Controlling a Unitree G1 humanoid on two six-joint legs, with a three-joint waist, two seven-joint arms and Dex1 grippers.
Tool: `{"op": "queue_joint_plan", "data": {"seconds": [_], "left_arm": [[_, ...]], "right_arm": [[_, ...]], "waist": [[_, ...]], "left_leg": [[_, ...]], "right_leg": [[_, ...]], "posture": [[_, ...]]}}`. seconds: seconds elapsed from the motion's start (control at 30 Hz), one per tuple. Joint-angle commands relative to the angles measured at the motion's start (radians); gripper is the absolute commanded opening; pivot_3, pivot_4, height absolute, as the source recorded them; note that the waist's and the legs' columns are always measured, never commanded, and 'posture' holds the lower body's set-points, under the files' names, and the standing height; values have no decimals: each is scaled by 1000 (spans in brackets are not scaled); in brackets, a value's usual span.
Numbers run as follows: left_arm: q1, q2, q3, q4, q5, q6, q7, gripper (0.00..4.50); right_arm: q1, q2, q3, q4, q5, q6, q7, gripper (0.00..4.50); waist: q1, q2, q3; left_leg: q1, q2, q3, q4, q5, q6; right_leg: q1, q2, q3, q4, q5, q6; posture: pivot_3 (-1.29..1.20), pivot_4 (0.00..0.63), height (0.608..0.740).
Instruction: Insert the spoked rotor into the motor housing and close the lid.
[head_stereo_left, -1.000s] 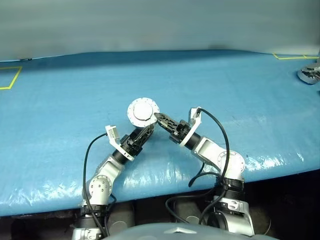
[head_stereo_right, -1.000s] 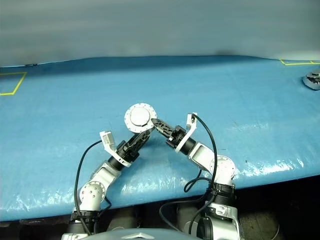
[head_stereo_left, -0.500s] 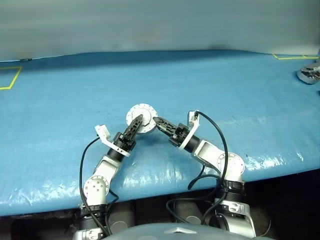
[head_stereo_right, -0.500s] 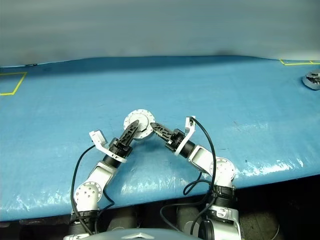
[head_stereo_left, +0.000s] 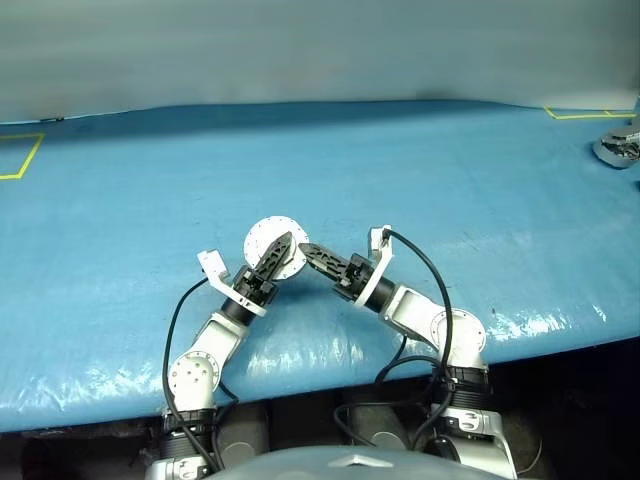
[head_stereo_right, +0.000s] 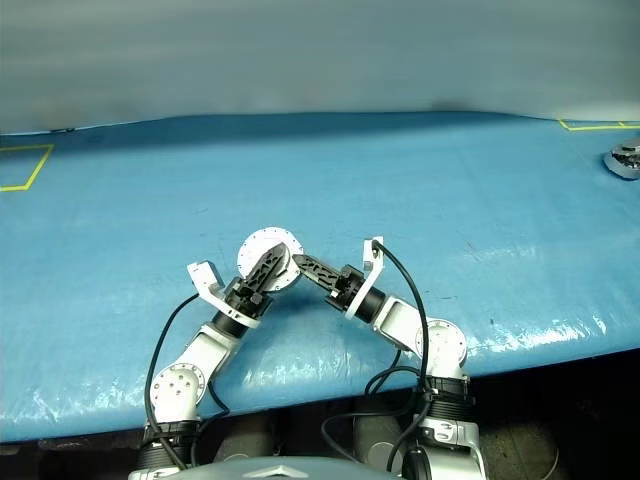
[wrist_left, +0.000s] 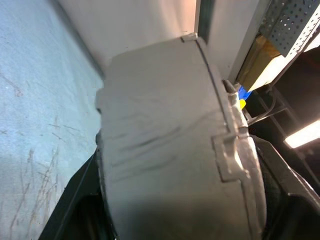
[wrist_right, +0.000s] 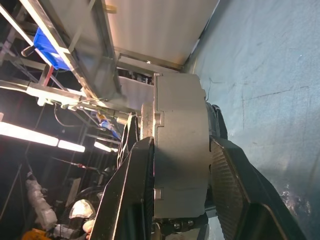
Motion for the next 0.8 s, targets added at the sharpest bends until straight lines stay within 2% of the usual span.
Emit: {"op": "queue_joint_plan", "data": {"seconds": [0.03, 0.23, 0.63, 0.8], "left_arm": [[2, -30, 11, -3, 9, -22, 30, 2726], [8, -23, -9, -3, 25, -29, 49, 2687], [2, -14, -11, 13, 32, -48, 67, 2674], [2, -10, -9, 16, 41, -59, 77, 2674]], "right_arm": [[-16, 10, 7, -48, 11, -45, 22, 1254], [-31, 27, -6, 3, -52, -120, -20, 1254], [-30, 33, 2, 5, -88, -161, 0, 1254], [-32, 38, 5, 1, -131, -235, 15, 1254]], "waist": [[0, 0, 0], [0, 0, 0], [1, 0, 0], [1, 0, 0]], "left_leg": [[0, 0, 0, 0, 0, 0], [-1, 0, 0, 4, 0, 0], [-4, 0, 0, 12, -1, 1], [-4, 0, -1, 12, -1, 1]], "right_leg": [[0, 0, 0, 0, 0, 0], [1, 0, 0, 0, -1, -2], [1, 0, 0, 3, -1, -2], [0, 0, 0, 4, -1, -2]], "posture": [[0, 150, 740], [0, 150, 740], [0, 150, 740], [0, 150, 740]]}}
